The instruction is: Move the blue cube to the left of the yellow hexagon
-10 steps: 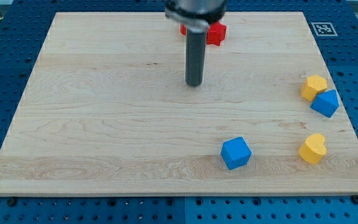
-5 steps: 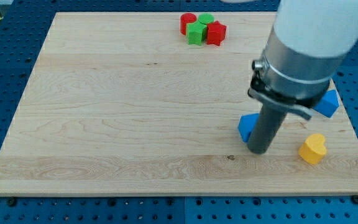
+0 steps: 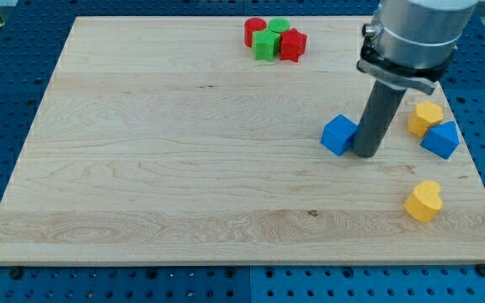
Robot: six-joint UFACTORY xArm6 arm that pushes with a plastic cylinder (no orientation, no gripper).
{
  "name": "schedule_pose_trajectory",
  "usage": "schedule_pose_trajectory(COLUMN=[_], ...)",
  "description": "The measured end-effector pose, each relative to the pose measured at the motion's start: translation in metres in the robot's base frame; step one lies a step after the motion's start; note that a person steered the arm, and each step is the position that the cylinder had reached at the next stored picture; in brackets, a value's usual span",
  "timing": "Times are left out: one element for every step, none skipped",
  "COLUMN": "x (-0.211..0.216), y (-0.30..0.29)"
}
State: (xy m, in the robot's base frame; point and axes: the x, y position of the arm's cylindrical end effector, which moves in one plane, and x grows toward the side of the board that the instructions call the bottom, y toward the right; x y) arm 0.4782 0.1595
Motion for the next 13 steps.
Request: schedule_pose_trajectory(x=[0.012, 0.006, -0.022, -0.021, 0.018, 0.025, 0.002, -0.034, -0.043, -0.033, -0.049, -0.094, -0.109], y=[-0.013, -0.006, 0.045, 0.064, 0.032, -0.023, -0.054, -0.03, 0.003, -0.032, -0.079, -0.073, -0.048])
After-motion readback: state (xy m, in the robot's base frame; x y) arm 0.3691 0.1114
